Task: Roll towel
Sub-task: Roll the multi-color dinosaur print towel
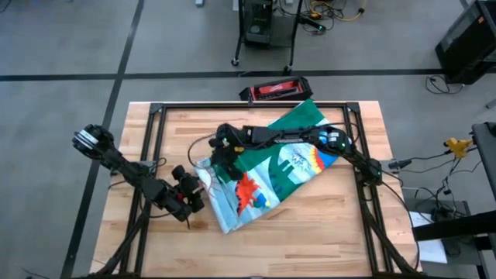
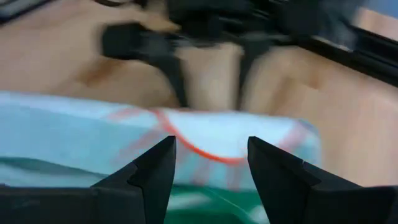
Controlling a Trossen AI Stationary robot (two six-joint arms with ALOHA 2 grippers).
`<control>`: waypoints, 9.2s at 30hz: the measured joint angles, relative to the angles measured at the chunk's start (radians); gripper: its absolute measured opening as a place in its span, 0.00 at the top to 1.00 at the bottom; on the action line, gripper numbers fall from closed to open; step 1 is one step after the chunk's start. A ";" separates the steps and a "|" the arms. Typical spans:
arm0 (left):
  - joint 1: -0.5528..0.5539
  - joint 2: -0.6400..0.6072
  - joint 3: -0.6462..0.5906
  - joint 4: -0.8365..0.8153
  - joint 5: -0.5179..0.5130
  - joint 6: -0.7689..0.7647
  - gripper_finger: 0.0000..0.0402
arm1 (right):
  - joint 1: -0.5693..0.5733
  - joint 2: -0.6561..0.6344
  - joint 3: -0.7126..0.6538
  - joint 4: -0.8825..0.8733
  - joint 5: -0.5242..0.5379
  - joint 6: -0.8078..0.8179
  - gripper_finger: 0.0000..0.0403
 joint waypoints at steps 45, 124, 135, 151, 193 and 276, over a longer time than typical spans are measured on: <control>-0.087 0.000 0.073 0.009 0.256 -0.082 0.56 | 0.297 -0.076 -0.596 0.712 0.307 0.368 0.55; -0.218 0.435 0.371 0.057 -0.189 -0.213 0.57 | 0.290 -0.077 -0.602 0.679 0.317 0.350 0.55; -0.218 0.403 0.374 0.013 -0.144 -0.203 0.57 | 0.295 -0.112 -0.606 0.646 0.315 0.350 0.55; -0.244 0.258 0.363 -0.234 0.049 -0.282 0.60 | 0.211 -0.143 -0.488 0.612 0.231 0.248 0.55; -0.136 0.250 0.111 0.128 -0.251 -0.133 0.59 | 0.061 0.050 -0.403 0.635 0.093 0.207 0.55; 0.068 0.248 0.113 0.346 -0.221 0.241 0.61 | 0.056 -0.200 -0.451 0.240 0.263 0.003 0.55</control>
